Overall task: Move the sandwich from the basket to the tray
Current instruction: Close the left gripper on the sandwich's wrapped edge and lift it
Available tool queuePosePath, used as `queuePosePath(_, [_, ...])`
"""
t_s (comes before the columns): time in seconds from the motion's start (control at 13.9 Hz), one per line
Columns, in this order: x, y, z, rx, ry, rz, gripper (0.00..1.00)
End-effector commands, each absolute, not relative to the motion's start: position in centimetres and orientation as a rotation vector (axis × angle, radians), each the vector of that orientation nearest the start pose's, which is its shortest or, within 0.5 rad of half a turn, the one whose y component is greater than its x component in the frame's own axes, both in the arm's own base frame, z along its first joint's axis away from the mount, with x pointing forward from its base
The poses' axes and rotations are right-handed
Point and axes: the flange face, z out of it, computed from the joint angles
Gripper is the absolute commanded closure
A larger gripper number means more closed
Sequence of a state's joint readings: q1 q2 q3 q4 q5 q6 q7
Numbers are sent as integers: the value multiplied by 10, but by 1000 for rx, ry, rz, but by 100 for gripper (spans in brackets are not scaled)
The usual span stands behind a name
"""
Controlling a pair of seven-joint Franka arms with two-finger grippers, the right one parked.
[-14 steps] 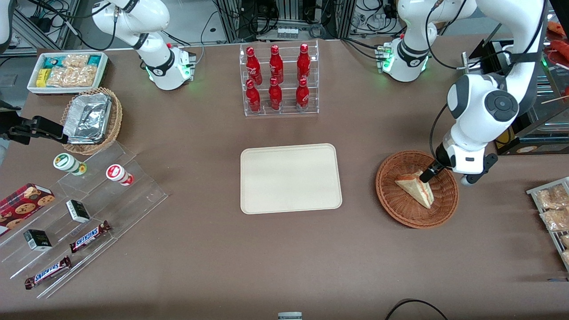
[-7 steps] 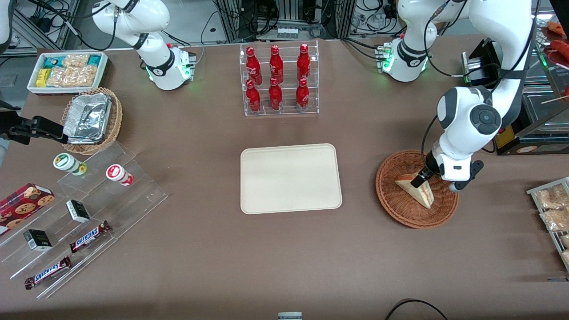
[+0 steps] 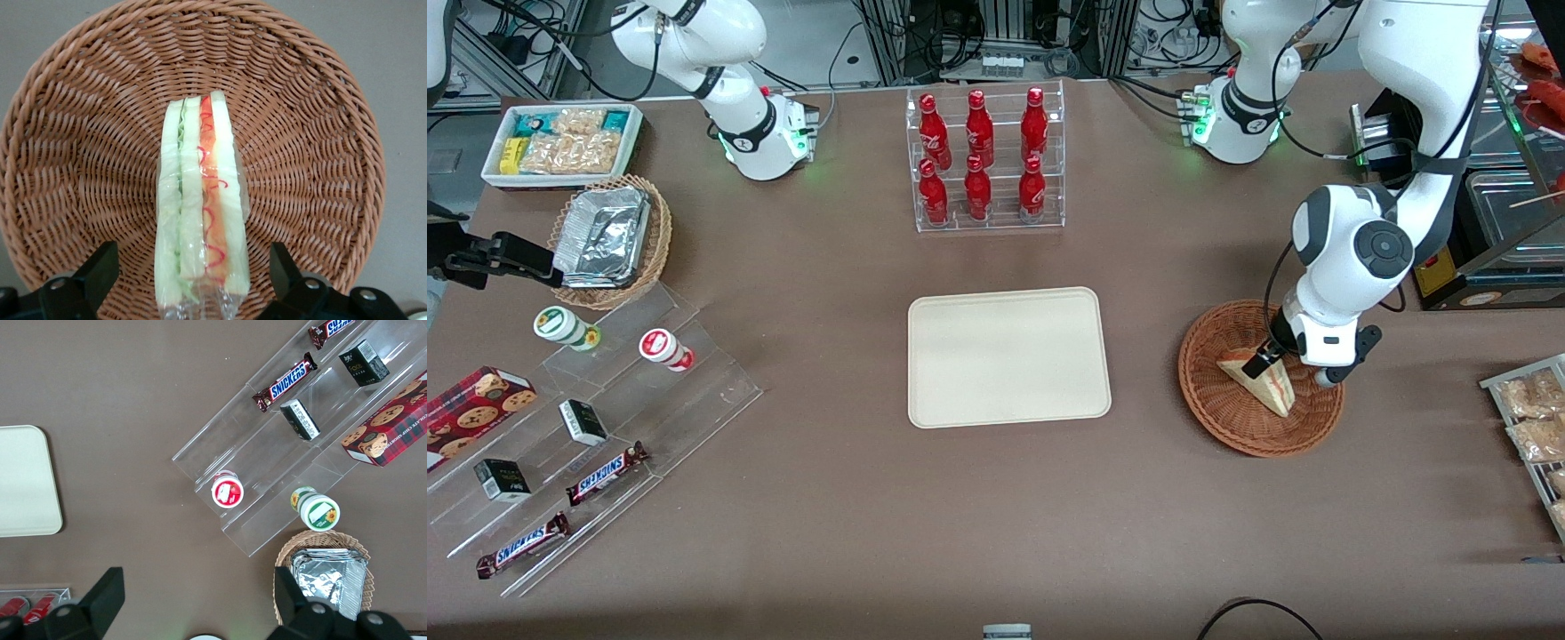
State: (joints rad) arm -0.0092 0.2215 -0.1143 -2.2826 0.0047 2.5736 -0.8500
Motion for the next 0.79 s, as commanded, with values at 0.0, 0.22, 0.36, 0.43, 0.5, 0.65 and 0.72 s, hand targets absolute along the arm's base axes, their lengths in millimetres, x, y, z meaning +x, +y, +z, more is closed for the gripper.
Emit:
queuePosePath(0.0, [536,-64,257,-2982,-1178,-97,8])
queuePosePath(0.22, [537,-64,256,-2982,-1181,-96,93])
queuePosePath(0.36, [538,-63,256,-2981,-1181,-94,100])
queuePosePath(0.43, [538,-63,259,-2982,-1178,-94,100])
queuePosePath(0.5, [540,-63,267,-2991,-1163,-114,100])
queuePosePath(0.65, [544,-62,295,-2976,-1129,-75,100])
queuePosePath(0.72, [551,-64,313,-2964,-1114,-44,100])
